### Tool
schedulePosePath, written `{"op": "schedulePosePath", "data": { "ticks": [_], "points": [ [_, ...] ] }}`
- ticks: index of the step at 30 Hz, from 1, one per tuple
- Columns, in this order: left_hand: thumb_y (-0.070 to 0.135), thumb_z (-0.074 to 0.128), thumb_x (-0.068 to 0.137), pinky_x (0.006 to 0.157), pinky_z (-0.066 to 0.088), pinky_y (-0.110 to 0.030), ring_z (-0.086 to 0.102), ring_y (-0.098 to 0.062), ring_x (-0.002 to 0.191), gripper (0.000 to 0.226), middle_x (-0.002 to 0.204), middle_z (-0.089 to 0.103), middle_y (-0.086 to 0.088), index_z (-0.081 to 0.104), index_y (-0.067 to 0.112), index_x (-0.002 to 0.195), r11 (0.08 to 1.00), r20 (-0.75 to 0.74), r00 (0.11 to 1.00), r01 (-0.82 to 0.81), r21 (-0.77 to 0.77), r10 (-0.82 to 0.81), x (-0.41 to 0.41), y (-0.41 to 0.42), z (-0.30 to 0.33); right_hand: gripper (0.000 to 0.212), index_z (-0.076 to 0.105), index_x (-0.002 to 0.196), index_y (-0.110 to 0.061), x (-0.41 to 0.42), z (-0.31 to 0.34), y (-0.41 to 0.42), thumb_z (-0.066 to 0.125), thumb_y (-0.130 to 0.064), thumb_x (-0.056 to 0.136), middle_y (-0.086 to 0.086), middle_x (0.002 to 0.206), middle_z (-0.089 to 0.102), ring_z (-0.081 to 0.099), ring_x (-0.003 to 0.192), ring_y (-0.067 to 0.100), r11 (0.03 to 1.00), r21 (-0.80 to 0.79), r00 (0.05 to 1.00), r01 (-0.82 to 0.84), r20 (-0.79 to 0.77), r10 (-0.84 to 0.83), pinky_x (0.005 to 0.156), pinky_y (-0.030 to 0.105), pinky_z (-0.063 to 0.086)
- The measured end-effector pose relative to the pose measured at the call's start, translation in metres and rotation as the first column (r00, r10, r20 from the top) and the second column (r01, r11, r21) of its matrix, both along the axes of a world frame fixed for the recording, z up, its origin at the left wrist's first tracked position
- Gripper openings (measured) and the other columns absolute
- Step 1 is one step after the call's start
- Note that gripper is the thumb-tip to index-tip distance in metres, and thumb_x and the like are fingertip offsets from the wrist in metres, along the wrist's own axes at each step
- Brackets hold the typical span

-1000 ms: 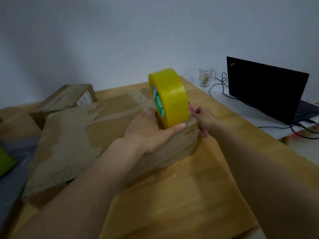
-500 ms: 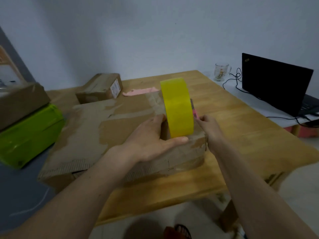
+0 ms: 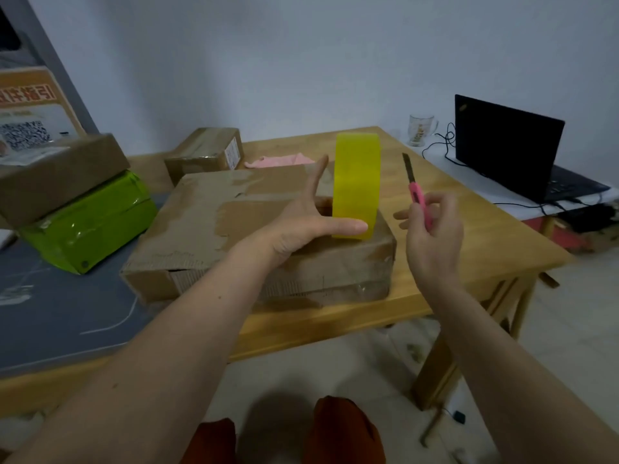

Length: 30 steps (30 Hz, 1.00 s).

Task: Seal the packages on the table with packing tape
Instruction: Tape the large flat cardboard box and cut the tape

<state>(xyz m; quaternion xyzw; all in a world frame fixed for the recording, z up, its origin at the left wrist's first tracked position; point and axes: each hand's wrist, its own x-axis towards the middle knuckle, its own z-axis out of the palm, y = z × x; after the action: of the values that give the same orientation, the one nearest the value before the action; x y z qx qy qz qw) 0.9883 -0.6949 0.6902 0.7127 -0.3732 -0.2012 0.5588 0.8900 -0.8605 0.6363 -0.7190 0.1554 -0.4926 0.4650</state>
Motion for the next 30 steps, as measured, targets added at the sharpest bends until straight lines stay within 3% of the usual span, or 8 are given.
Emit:
{"op": "schedulePosePath", "data": {
  "ticks": [3, 7, 9, 12, 17, 21, 26, 30],
  "points": [
    [0.039, 0.089, 0.047, 0.107, 0.044, -0.045, 0.062, -0.012, 0.116, 0.130, 0.128, 0.063, 0.004, 0.016, 0.033, 0.155, 0.999, -0.047, 0.999, -0.015, -0.052, 0.013, 0.000, 0.000, -0.003, 0.008, 0.054, 0.098, -0.009, -0.019, -0.009, -0.002, 0.047, -0.009, 0.095, 0.004, 0.080, 0.068, 0.050, 0.050, 0.013, 0.954, -0.298, 0.984, 0.001, 0.169, 0.052, 0.046, 0.030, 0.038],
    [0.035, 0.087, 0.049, 0.102, 0.049, -0.038, 0.065, -0.012, 0.111, 0.128, 0.124, 0.066, 0.002, 0.015, 0.033, 0.155, 0.994, -0.065, 0.998, -0.015, -0.105, 0.008, -0.002, -0.001, -0.005, 0.018, 0.062, 0.095, 0.003, -0.030, -0.019, -0.003, 0.047, -0.006, 0.092, 0.008, 0.079, 0.065, 0.037, 0.056, 0.000, 0.848, -0.529, 0.985, -0.037, 0.122, 0.119, 0.051, 0.020, 0.033],
    [0.033, 0.087, 0.049, 0.104, 0.047, -0.041, 0.065, -0.015, 0.111, 0.128, 0.124, 0.066, -0.001, 0.016, 0.033, 0.155, 0.991, -0.074, 0.997, -0.016, -0.134, 0.006, -0.002, -0.003, -0.006, 0.021, 0.066, 0.094, 0.003, -0.033, -0.021, -0.005, 0.048, -0.008, 0.089, 0.009, 0.079, 0.066, 0.045, 0.060, 0.004, 0.771, -0.636, 0.994, -0.030, 0.064, 0.092, 0.053, 0.019, 0.038],
    [0.032, 0.087, 0.049, 0.105, 0.046, -0.043, 0.064, -0.016, 0.113, 0.126, 0.122, 0.068, 0.000, 0.019, 0.031, 0.155, 0.986, -0.095, 0.995, -0.026, -0.162, 0.010, 0.000, -0.004, -0.007, 0.024, 0.070, 0.096, 0.000, -0.037, -0.015, -0.012, 0.049, -0.009, 0.088, 0.009, 0.085, 0.070, 0.066, 0.069, 0.023, 0.649, -0.759, 0.996, -0.046, 0.012, 0.084, 0.053, 0.036, 0.052],
    [0.023, 0.086, 0.051, 0.087, 0.054, -0.030, 0.068, -0.016, 0.105, 0.121, 0.107, 0.074, 0.005, 0.022, 0.021, 0.154, 0.968, -0.164, 0.986, -0.064, -0.241, 0.025, 0.005, -0.004, -0.011, 0.024, 0.072, 0.095, 0.000, -0.040, -0.004, -0.015, 0.051, -0.005, 0.085, 0.008, 0.088, 0.072, 0.070, 0.081, 0.026, 0.493, -0.868, 0.998, -0.059, -0.045, 0.041, 0.062, 0.037, 0.056],
    [0.023, 0.090, 0.048, 0.098, 0.051, -0.044, 0.066, -0.023, 0.110, 0.125, 0.121, 0.067, -0.008, 0.023, 0.023, 0.154, 0.959, -0.165, 0.986, -0.074, -0.275, 0.029, 0.005, -0.007, -0.012, 0.013, 0.071, 0.083, -0.004, -0.039, 0.010, -0.016, 0.058, -0.005, 0.082, 0.008, 0.076, 0.069, 0.067, 0.075, 0.025, 0.326, -0.945, 0.995, 0.020, -0.012, -0.098, 0.064, 0.027, 0.046],
    [0.035, 0.100, 0.038, 0.101, 0.049, -0.050, 0.063, -0.025, 0.116, 0.141, 0.134, 0.058, -0.013, 0.019, 0.033, 0.154, 0.962, -0.165, 0.986, -0.075, -0.263, 0.032, 0.005, -0.006, -0.012, 0.011, 0.069, 0.073, -0.004, -0.041, 0.016, -0.014, 0.061, -0.004, 0.080, 0.008, 0.065, 0.064, 0.062, 0.065, 0.028, 0.293, -0.955, 0.981, 0.054, -0.003, -0.192, 0.053, 0.037, 0.048],
    [0.034, 0.100, 0.035, 0.100, 0.048, -0.055, 0.061, -0.032, 0.118, 0.142, 0.133, 0.058, -0.018, 0.022, 0.033, 0.153, 0.955, -0.200, 0.979, -0.085, -0.283, 0.028, 0.006, -0.007, -0.013, 0.014, 0.067, 0.069, -0.005, -0.043, 0.020, -0.006, 0.059, -0.004, 0.080, 0.009, 0.064, 0.064, 0.060, 0.062, 0.028, 0.251, -0.965, 0.969, 0.073, 0.009, -0.247, 0.051, 0.038, 0.046]
  ]
}}
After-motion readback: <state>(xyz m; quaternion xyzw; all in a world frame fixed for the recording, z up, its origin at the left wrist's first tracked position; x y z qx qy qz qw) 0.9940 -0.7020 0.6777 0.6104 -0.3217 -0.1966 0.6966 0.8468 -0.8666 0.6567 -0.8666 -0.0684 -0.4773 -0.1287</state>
